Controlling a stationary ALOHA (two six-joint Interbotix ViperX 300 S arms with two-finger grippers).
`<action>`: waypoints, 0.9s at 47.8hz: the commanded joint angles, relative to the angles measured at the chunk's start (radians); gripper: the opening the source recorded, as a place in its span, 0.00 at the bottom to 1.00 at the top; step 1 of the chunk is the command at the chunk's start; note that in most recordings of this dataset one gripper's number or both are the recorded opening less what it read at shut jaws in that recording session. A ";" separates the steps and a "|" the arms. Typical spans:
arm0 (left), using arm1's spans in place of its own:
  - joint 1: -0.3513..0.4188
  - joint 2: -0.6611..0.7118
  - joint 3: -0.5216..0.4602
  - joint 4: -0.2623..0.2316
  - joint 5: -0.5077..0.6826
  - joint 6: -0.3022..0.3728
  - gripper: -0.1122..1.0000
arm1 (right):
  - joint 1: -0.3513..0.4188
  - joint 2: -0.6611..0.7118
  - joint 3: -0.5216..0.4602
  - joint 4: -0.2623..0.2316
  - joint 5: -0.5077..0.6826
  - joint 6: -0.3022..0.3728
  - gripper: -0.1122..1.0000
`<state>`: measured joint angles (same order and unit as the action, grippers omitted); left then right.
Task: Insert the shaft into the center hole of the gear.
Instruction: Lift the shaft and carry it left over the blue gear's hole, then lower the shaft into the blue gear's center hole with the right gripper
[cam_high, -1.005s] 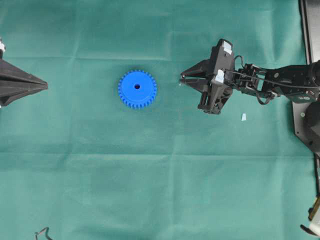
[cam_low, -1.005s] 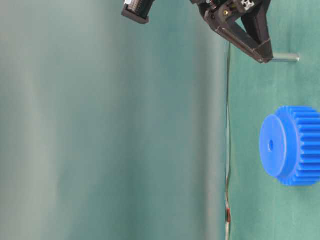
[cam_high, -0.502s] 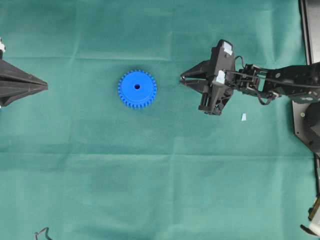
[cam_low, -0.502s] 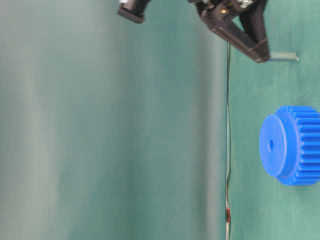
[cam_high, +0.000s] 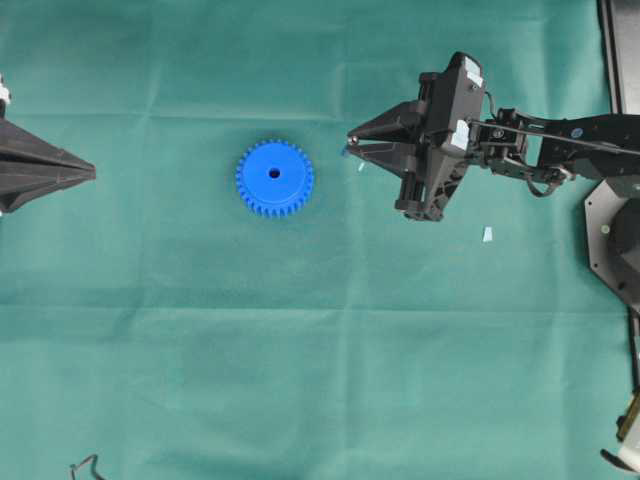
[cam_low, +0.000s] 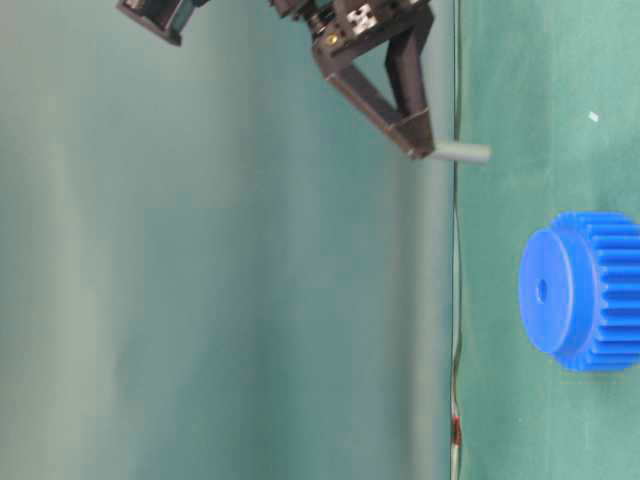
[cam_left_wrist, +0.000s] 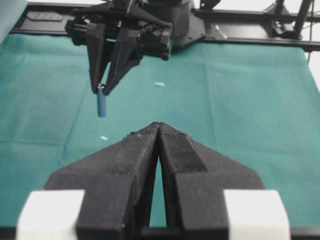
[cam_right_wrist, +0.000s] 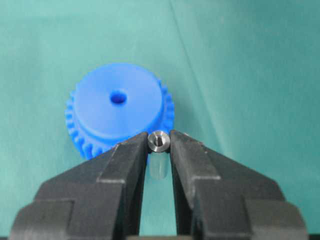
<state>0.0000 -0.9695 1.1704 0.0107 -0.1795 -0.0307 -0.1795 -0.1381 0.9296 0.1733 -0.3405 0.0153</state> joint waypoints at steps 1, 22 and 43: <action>0.003 0.005 -0.023 0.000 -0.005 -0.002 0.10 | 0.012 0.012 -0.048 -0.002 -0.003 0.000 0.25; 0.003 0.008 -0.021 0.002 -0.005 -0.002 0.10 | 0.055 0.198 -0.301 -0.003 0.048 -0.005 0.25; 0.003 0.008 -0.021 0.000 0.005 -0.002 0.10 | 0.055 0.273 -0.321 0.002 0.058 0.000 0.25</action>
<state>0.0015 -0.9695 1.1704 0.0092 -0.1703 -0.0307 -0.1243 0.1381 0.6243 0.1718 -0.2792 0.0123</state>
